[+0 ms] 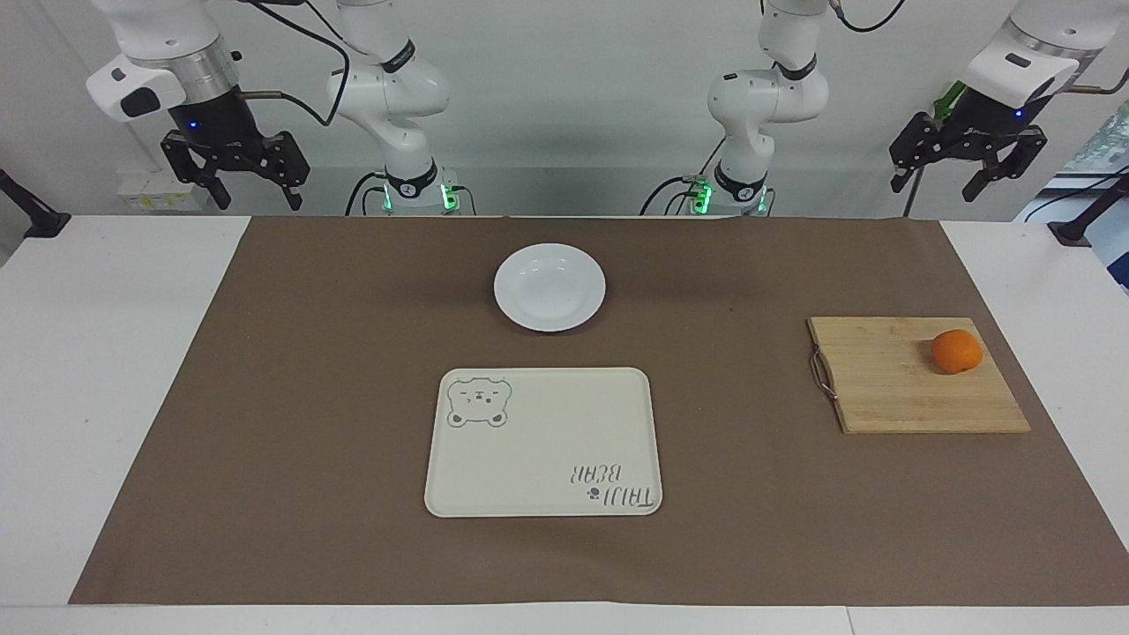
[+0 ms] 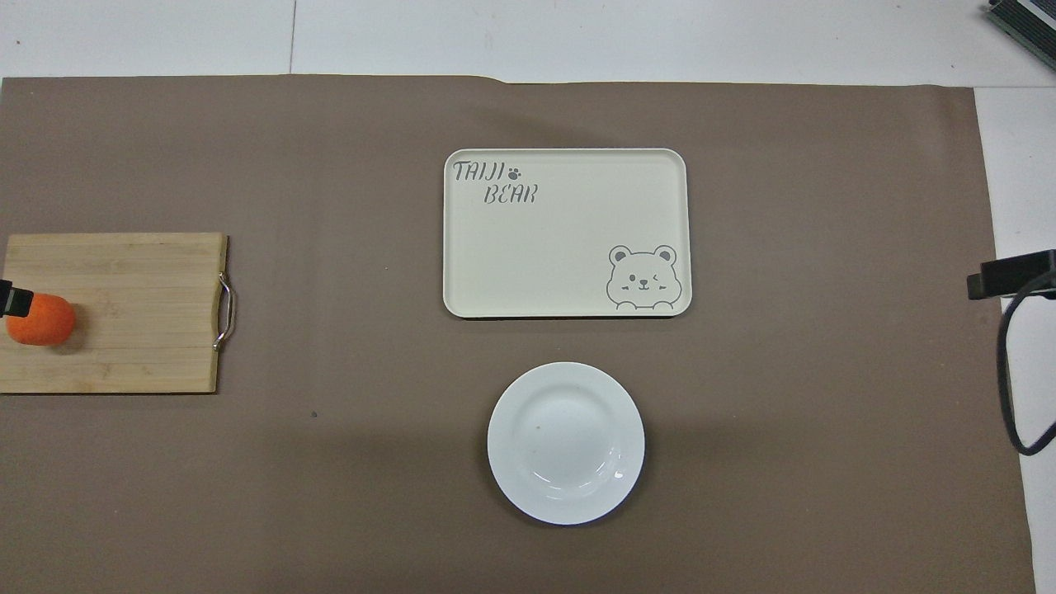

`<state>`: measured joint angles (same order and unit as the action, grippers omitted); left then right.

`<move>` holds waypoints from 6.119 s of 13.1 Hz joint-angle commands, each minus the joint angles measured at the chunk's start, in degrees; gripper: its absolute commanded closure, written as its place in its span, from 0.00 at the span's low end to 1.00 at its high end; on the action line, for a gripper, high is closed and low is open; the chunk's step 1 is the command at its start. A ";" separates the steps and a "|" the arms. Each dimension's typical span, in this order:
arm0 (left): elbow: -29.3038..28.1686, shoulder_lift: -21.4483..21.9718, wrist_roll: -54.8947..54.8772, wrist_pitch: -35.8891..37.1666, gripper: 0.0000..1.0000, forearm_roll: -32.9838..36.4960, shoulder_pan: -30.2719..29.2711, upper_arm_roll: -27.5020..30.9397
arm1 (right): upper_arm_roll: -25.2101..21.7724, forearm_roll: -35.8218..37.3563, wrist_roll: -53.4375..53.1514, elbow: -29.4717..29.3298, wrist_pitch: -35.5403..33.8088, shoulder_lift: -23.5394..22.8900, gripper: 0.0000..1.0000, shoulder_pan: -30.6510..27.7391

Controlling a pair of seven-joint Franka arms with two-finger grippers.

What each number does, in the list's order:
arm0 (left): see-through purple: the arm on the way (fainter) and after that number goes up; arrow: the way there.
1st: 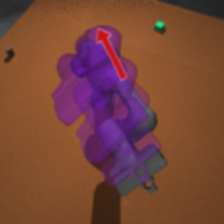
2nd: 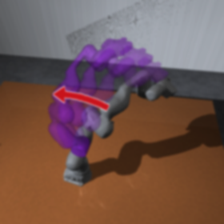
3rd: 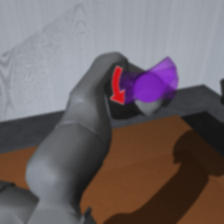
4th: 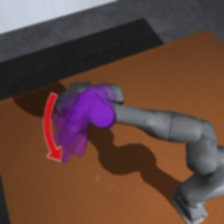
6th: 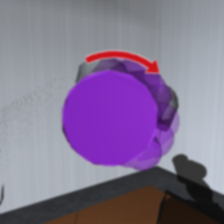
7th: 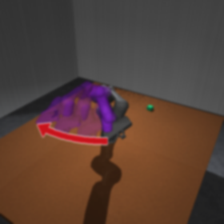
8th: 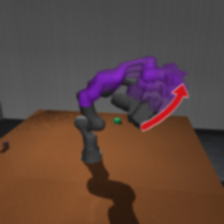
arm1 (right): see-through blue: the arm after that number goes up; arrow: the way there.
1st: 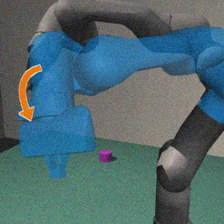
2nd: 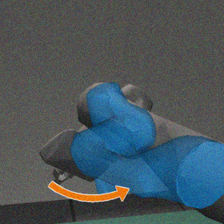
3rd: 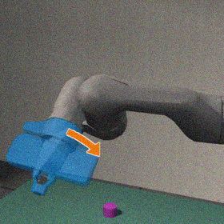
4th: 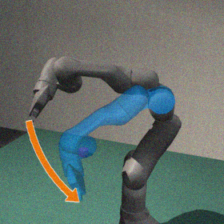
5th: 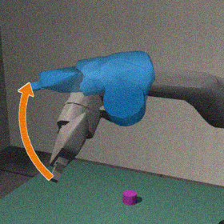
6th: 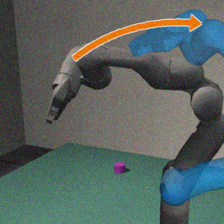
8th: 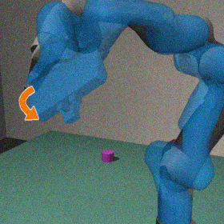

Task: Place orange and plate with both arms

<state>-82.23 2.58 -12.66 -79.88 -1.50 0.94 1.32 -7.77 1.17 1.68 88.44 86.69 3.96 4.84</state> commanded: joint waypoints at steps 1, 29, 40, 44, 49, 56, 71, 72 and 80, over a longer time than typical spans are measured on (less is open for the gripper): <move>-0.04 0.67 0.27 0.95 0.00 -0.43 -0.15 -0.18 | 0.30 -0.82 0.26 0.33 -0.20 0.61 0.00 -0.62; -25.35 -16.72 -25.40 -47.38 0.00 -0.43 -20.72 0.09 | 0.30 -0.82 0.26 0.33 -0.20 0.61 0.00 -0.62; -32.46 -18.67 -30.32 -52.48 0.00 -0.52 -23.09 0.17 | 0.30 -0.82 0.26 0.33 -0.20 0.61 0.00 -0.62; -32.12 -18.06 -30.85 -52.04 0.89 -0.43 -22.39 0.09 | 0.30 -0.82 0.26 0.33 -0.20 0.61 0.00 -0.62; -30.54 -13.93 -30.76 -52.22 1.00 -0.43 -17.31 -1.14 | 0.30 -0.82 0.26 0.33 -0.20 0.61 0.00 -0.62; -31.77 -9.79 -26.22 -41.77 1.00 -0.61 2.20 -1.23 | 0.30 -0.82 0.26 0.33 -0.12 0.61 0.00 -0.62; -35.99 -13.20 44.36 -52.73 0.99 -0.78 50.46 -1.41 | 0.30 -0.82 0.26 0.33 -0.20 0.61 0.00 -0.62; -36.07 -14.52 46.04 -55.36 0.92 -0.78 50.74 -1.41 | 0.30 -0.82 0.26 0.33 -0.20 0.61 0.00 -0.62; -36.16 -15.50 46.33 -55.56 0.00 -0.96 52.50 -1.41 | 0.30 -0.82 0.26 0.33 -0.20 0.61 0.00 -0.62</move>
<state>-117.64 -13.75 33.73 -134.85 -1.82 52.19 -1.32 -7.77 1.17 1.68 88.44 86.69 3.96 4.84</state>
